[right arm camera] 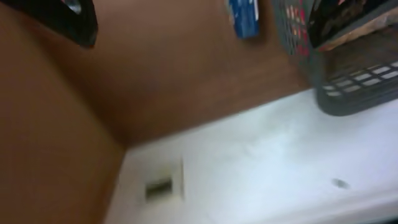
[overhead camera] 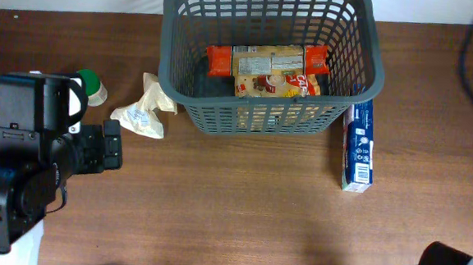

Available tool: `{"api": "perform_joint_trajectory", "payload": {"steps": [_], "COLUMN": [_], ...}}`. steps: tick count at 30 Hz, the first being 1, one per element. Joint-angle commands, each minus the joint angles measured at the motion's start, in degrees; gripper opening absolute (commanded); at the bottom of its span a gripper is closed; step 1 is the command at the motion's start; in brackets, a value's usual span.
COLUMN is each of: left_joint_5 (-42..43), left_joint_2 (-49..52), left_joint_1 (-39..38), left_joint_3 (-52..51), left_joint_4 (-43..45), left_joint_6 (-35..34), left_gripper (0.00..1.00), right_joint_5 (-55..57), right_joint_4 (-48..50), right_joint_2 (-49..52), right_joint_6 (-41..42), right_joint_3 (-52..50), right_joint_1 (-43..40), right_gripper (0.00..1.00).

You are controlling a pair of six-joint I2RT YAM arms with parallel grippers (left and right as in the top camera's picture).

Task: Pack container
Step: 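Lower the pasta packet into the basket and open the right gripper, then grasp the blue box with the right gripper and lift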

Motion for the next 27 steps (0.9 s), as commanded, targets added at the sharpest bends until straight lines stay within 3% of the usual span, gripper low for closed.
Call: {"api": "perform_joint_trajectory", "payload": {"steps": [1,6,13,17,25,27], "left_joint_5": [-0.4,-0.4,-0.4,-0.4,-0.4,-0.4], "left_joint_2": [0.0,0.0,0.0,0.0,0.0,0.0], "left_joint_1": [0.4,0.4,0.4,0.3,0.4,0.4], "left_joint_3": [-0.2,-0.2,-0.2,-0.2,-0.2,-0.2], "left_joint_4": [0.1,0.1,0.1,0.1,0.1,0.1], "left_joint_6": [0.1,0.1,0.1,0.1,0.1,0.1], "left_gripper": [0.99,0.99,0.99,0.99,0.99,0.99], "right_joint_5": [-10.4,-11.2,-17.0,-17.4,-17.4,-17.4], "right_joint_4": [-0.6,1.0,10.0,14.4,25.4,28.1], "right_joint_2": [5.0,8.4,10.9,10.9,10.9,10.9], "right_joint_6": [6.8,5.4,-3.0,-7.3,-3.9,-2.4], "right_joint_3": [-10.1,-28.1,-48.0,-55.0,-65.6,-67.8], "right_joint_1": [-2.9,-1.4,4.6,7.9,9.6,9.6], "right_gripper": [0.99,0.96,0.94,0.92,0.90,0.79]}}
